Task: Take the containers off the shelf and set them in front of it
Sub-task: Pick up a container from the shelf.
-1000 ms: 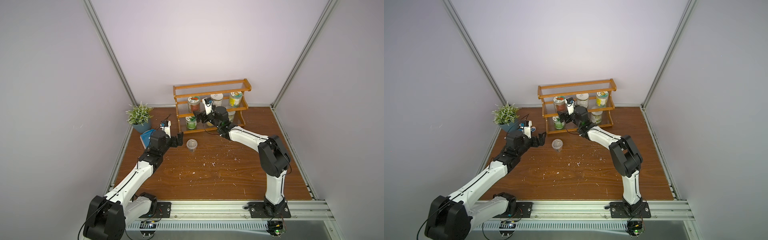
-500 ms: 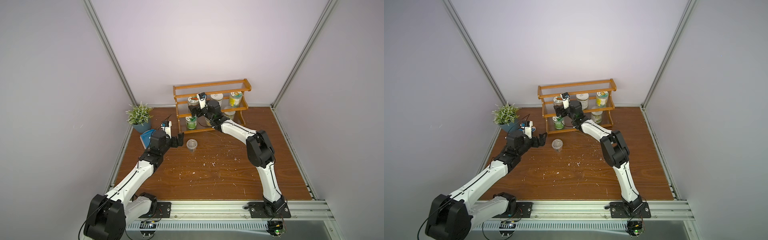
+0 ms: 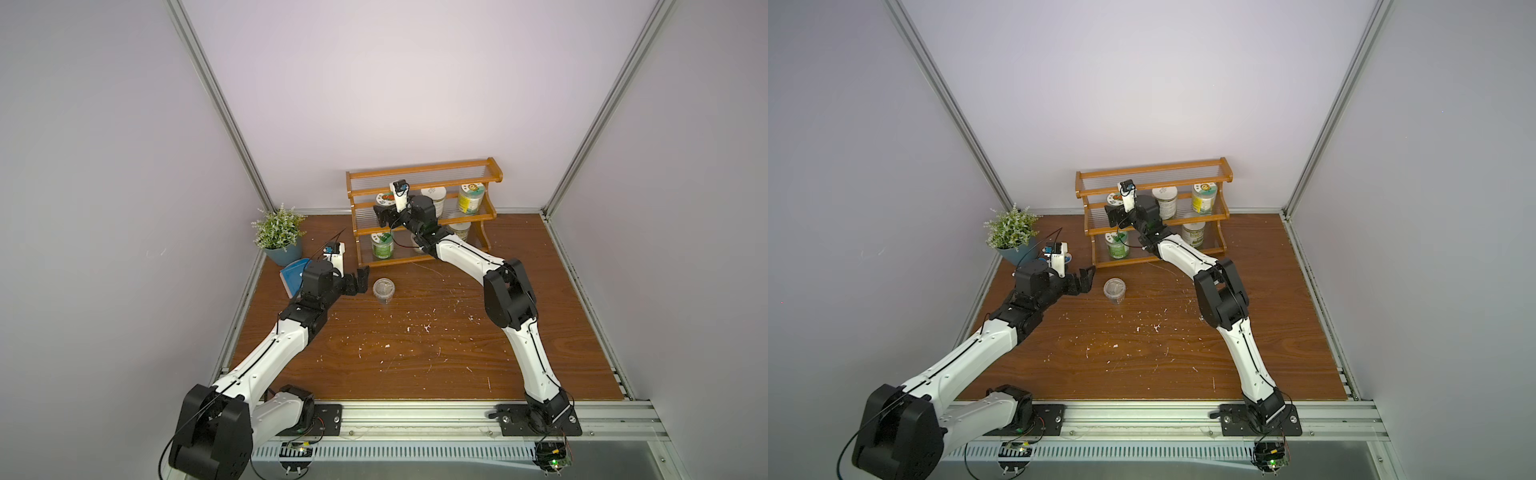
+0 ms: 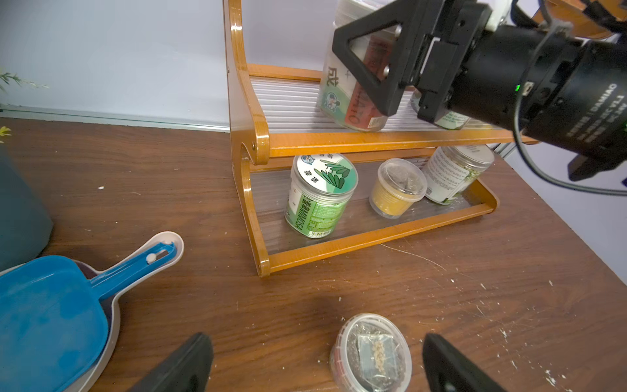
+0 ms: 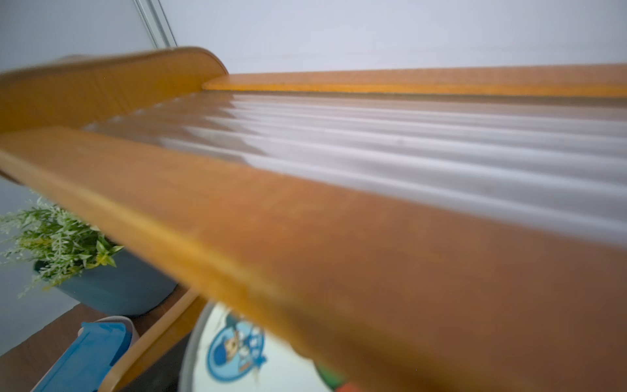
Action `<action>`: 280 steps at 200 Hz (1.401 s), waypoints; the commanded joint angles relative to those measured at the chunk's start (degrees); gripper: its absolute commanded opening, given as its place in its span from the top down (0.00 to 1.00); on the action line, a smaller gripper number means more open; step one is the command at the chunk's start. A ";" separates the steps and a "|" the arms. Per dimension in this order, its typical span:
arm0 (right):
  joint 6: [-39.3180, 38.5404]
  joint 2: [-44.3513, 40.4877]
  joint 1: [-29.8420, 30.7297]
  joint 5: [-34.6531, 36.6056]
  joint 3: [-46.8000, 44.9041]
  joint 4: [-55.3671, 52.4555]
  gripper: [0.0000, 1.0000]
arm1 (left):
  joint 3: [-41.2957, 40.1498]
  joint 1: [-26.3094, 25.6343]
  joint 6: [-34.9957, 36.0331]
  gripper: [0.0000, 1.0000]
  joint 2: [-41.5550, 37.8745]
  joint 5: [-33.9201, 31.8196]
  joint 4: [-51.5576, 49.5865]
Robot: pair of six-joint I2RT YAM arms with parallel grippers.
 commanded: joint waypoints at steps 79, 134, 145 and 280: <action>-1.05 -1.09 -0.60 -2.21 2.01 0.96 0.15 | 2.25 0.70 0.85 0.01 0.53 1.44 1.29; -2.40 -9.69 -0.38 -3.68 -9.85 5.24 0.17 | 2.21 0.73 0.93 0.00 0.73 1.56 1.62; -2.57 -11.39 -0.30 -4.00 -11.97 5.93 0.17 | 2.07 0.72 0.84 0.00 0.77 1.58 1.77; -1.86 -15.27 0.63 -5.43 -12.74 2.86 0.17 | 1.43 0.73 0.29 0.00 0.59 2.11 2.59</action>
